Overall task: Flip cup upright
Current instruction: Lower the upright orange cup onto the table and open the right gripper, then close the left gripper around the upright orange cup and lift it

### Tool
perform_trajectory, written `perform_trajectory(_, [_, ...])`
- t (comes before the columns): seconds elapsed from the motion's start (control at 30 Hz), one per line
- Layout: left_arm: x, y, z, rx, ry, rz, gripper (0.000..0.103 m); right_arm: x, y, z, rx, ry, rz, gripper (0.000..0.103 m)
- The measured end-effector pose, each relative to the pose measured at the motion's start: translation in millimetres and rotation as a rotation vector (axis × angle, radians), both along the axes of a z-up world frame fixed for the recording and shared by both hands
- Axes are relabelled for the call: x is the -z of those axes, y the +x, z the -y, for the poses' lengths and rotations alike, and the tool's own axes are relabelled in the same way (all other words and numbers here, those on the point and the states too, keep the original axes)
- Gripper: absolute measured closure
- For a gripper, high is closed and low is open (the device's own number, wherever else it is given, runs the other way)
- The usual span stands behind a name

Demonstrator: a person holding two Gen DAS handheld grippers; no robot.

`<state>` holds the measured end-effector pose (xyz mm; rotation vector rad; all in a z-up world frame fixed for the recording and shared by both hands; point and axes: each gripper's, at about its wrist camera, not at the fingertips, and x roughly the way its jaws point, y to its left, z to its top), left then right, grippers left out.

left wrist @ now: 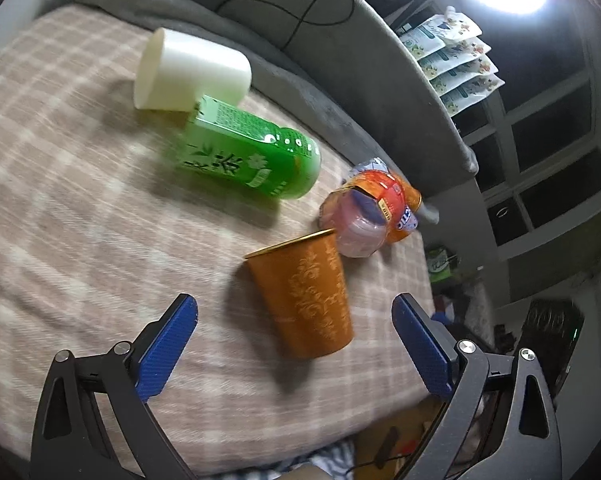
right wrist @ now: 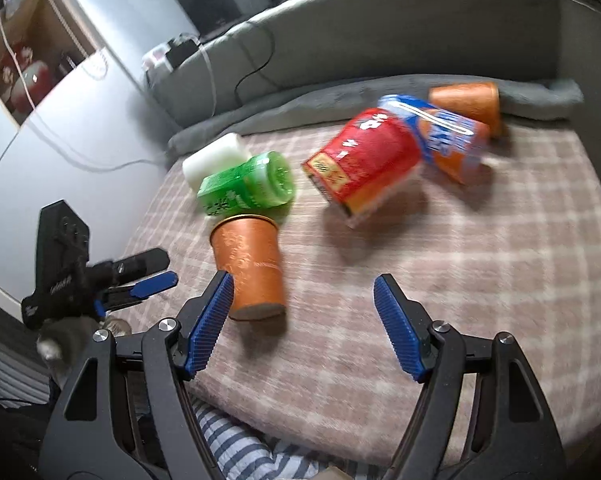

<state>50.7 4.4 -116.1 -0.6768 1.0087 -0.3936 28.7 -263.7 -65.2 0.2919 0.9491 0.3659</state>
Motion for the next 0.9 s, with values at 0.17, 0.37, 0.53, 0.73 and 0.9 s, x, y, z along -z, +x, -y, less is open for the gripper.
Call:
perform_trajectory(0.17, [6, 11, 9, -0.019, -0.021, -0.035, 0.006, 3, -13, 22, 0.061, 0.03, 0.002, 0.028])
perform_trajectory(0.37, [18, 22, 17, -0.036, -0.038, -0.086, 0.006, 7, -16, 34, 0.096, 0.048, -0.006, 0.028])
perform_trajectory(0.53, [27, 31, 21, -0.048, -0.033, -0.112, 0.006, 10, -18, 35, 0.091, 0.05, -0.006, 0.028])
perform_trajectory(0.73, [34, 36, 24, -0.042, -0.03, -0.129, 0.01, 12, -18, 37, 0.098, 0.048, -0.006, 0.028])
perform_trajectory(0.9, [35, 38, 25, -0.046, -0.025, -0.133, 0.013, 13, -17, 39, 0.101, 0.048, -0.009, 0.028])
